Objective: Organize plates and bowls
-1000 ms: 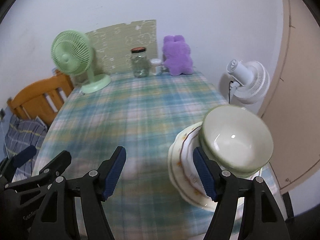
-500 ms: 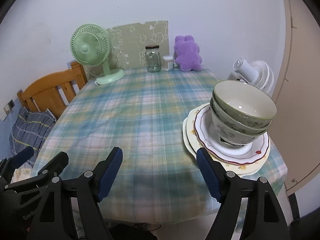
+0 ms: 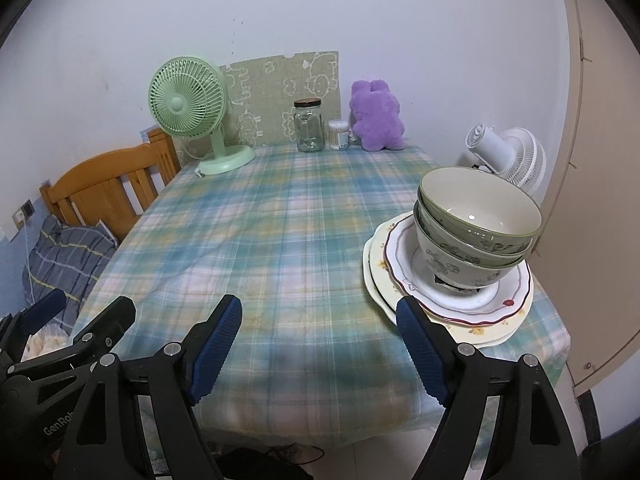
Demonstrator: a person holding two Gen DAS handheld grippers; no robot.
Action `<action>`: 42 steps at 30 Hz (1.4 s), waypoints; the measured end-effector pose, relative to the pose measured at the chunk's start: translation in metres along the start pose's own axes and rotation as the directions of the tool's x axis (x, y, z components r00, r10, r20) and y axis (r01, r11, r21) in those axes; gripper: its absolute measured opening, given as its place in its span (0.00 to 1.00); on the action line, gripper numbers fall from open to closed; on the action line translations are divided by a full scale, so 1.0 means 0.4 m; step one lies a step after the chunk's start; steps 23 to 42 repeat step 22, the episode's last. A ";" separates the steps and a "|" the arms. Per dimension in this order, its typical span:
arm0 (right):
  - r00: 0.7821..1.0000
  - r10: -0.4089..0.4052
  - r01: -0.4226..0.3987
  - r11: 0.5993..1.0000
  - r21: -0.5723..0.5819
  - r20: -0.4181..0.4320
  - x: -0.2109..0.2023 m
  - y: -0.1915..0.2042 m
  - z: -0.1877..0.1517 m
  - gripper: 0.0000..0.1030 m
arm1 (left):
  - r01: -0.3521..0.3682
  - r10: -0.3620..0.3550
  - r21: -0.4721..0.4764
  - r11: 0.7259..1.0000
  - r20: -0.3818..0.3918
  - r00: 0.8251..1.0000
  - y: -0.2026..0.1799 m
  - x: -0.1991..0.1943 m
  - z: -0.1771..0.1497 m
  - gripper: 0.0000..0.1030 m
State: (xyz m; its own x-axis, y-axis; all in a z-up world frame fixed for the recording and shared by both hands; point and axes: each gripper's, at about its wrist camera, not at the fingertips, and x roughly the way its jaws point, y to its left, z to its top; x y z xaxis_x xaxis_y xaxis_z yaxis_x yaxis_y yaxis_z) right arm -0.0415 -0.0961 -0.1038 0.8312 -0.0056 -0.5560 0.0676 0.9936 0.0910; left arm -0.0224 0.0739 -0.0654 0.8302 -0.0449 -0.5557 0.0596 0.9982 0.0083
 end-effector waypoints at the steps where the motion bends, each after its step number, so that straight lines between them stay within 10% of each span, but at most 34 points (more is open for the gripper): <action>1: 1.000 0.000 0.000 1.000 0.000 0.000 0.000 0.000 0.000 0.80 | 0.001 -0.001 0.000 1.000 0.000 1.000 -0.001 -0.001 0.000 0.94; 42: 1.000 -0.023 0.023 1.000 0.004 0.004 -0.026 -0.020 -0.005 0.80 | 0.015 -0.015 0.013 1.000 0.016 1.000 -0.012 -0.023 -0.002 0.95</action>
